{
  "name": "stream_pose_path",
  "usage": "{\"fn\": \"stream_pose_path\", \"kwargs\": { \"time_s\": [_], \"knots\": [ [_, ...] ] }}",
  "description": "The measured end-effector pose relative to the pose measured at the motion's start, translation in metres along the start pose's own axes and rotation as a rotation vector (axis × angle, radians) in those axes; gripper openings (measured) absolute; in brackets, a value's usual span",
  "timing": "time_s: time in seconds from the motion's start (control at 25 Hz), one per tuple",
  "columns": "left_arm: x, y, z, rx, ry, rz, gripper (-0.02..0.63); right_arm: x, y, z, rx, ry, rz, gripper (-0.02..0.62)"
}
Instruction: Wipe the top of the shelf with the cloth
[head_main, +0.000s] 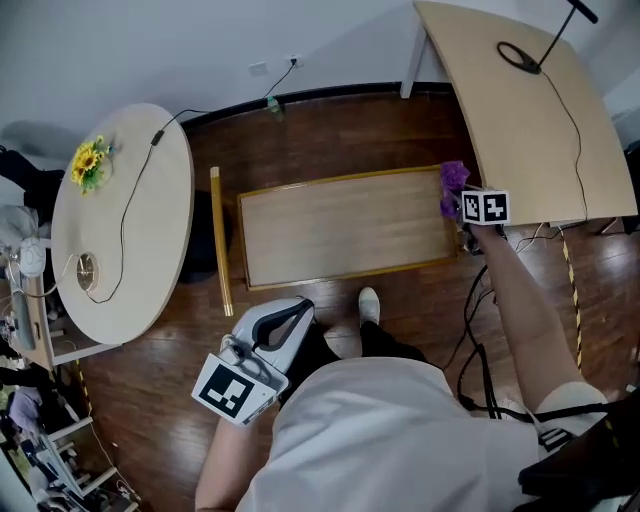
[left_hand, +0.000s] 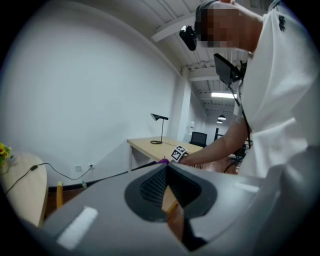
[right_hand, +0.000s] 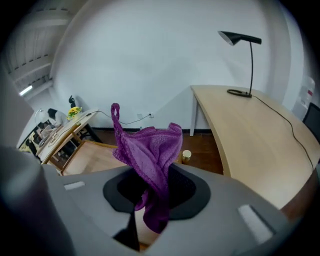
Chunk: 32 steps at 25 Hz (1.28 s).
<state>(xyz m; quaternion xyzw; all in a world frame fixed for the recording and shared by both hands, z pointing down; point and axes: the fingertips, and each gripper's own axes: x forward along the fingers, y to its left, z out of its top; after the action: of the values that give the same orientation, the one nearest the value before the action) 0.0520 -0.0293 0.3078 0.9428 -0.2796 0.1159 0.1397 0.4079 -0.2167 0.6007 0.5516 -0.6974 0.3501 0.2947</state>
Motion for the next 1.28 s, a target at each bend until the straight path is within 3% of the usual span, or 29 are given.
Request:
{"fn": "stream_pose_path", "kwargs": {
  "time_s": [0.36,0.52,0.72,1.28],
  "knots": [
    [-0.021,0.054,-0.005,-0.046,0.074,0.002,0.018,0.076,-0.042,-0.008,0.081,0.209,-0.206,0.106],
    [-0.032,0.079,-0.01,-0.059,0.085,0.009,0.018,0.096,-0.033,-0.016,0.112,0.251,-0.234,0.106],
    [-0.047,0.102,-0.021,-0.082,0.094,0.005,0.018,0.128,0.025,-0.008,0.113,0.255,-0.174,0.106],
    [-0.102,0.144,-0.027,-0.088,0.034,-0.021,0.018,0.193,0.254,0.017,0.04,0.28,0.043,0.104]
  ]
}}
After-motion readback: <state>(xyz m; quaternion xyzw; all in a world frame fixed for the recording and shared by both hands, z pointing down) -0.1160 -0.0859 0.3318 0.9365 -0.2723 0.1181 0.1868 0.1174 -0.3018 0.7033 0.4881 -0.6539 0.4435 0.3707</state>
